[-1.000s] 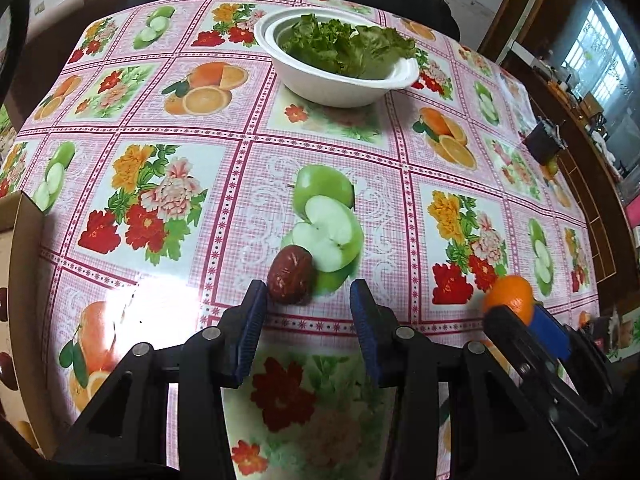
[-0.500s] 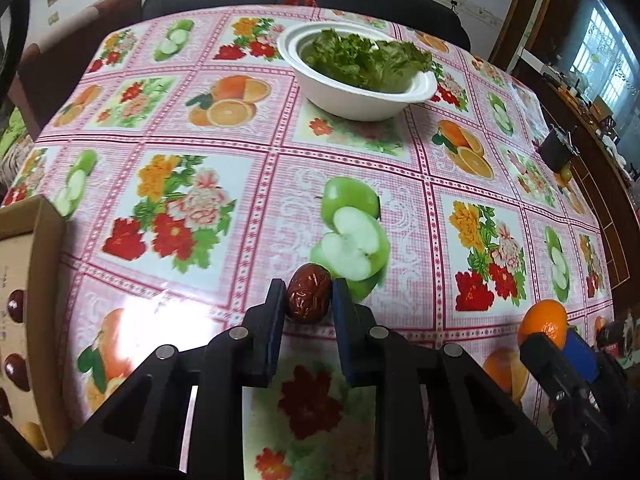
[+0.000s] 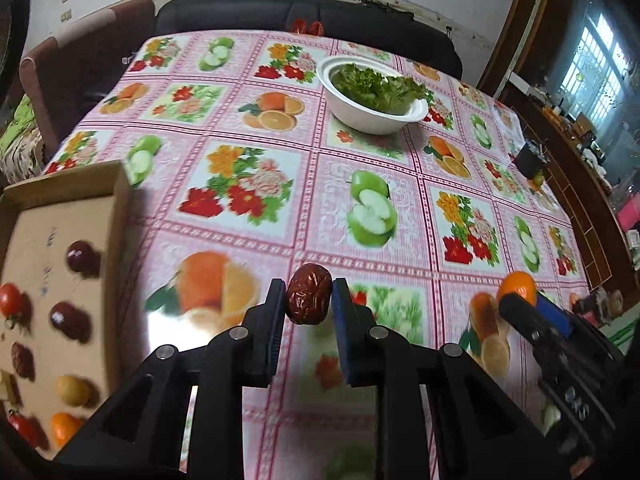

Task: Organize fruits
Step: 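Close the left tool on the red date while the right tool grasps the mandarin, then carry the red date with the left tool while the right tool carries the mandarin over the box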

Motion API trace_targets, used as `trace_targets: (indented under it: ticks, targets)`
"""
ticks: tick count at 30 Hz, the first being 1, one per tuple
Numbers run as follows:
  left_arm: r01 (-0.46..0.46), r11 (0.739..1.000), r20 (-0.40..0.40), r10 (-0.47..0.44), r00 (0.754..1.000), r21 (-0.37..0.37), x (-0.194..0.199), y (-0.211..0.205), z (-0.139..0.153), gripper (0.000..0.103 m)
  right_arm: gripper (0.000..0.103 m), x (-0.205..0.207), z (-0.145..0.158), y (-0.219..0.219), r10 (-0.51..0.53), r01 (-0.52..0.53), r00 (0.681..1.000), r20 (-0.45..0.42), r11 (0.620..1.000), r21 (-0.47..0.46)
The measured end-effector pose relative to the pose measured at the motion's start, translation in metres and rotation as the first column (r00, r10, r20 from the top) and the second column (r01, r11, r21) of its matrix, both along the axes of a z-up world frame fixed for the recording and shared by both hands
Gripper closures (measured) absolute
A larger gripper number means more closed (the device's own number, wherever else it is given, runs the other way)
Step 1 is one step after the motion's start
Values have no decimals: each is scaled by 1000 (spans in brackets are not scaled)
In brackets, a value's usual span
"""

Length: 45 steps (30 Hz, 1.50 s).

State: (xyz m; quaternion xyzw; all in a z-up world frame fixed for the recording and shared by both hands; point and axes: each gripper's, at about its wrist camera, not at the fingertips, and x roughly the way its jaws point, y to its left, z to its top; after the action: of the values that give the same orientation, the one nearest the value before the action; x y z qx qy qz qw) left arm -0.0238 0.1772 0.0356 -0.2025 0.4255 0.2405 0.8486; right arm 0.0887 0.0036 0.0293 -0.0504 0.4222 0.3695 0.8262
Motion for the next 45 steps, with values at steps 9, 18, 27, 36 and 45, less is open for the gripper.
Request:
trace_targets:
  ticks: [9, 18, 27, 36, 45]
  targets:
    - [-5, 1000, 49, 6, 999, -24, -33, -3, 19, 83, 66, -19, 2, -2, 26, -26, 1000, -7, 1000, 13]
    - [-35, 999, 41, 34, 999, 29, -50, -5, 29, 83, 66, -35, 13, 12, 72, -72, 997, 9, 997, 26]
    - [-88, 994, 51, 85, 995, 62, -77, 14, 40, 82, 66, -52, 26, 44, 140, -141, 990, 31, 990, 30]
    - [-157, 985, 52, 154, 987, 68, -103, 43, 43, 82, 66, -75, 33, 88, 224, -225, 973, 46, 974, 19]
    - [-223, 973, 56, 220, 974, 57, -126, 74, 42, 82, 66, -94, 40, 129, 292, -293, 955, 59, 956, 19]
